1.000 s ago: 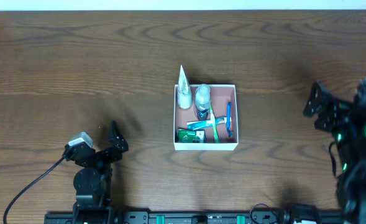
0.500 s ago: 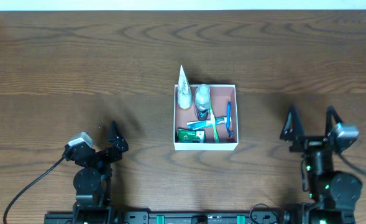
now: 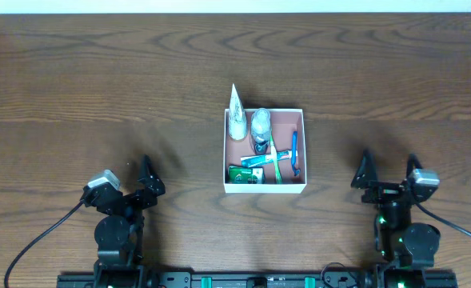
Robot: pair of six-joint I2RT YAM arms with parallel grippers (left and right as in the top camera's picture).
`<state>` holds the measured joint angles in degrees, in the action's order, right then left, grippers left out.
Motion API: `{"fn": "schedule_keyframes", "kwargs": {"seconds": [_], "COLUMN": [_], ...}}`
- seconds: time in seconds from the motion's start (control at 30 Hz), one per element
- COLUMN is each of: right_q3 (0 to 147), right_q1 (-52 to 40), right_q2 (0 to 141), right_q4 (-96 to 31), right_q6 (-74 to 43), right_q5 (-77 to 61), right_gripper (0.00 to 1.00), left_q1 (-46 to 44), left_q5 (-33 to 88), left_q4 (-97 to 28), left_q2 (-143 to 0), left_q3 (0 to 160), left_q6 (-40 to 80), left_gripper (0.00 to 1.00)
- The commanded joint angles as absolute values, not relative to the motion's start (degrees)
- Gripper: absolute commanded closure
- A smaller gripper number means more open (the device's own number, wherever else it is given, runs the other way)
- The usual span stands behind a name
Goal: Pack container
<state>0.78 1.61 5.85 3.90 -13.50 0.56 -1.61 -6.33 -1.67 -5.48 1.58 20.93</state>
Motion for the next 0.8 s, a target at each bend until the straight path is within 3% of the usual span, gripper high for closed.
{"fn": "schedule_keyframes", "kwargs": {"seconds": [0.0,0.77], "right_q3": [0.3,0.3], "right_q1": [0.6,0.7], "right_q2": [3.6,0.3], "right_q4": [-1.3,-4.3], "right_q6": [-12.6,-9.1], "right_q5": [2.5,0.6], "right_gripper": [0.01,0.01], "left_q1": [-1.4,-1.4], "left_q5": [-6.6,-6.6], "left_q4": [-3.6,-3.6], "left_q2": [-5.5,-5.5], "left_q3": [0.2,0.2], "left_q6": [20.4,20.4], "left_gripper": [0.02,0.02]}}
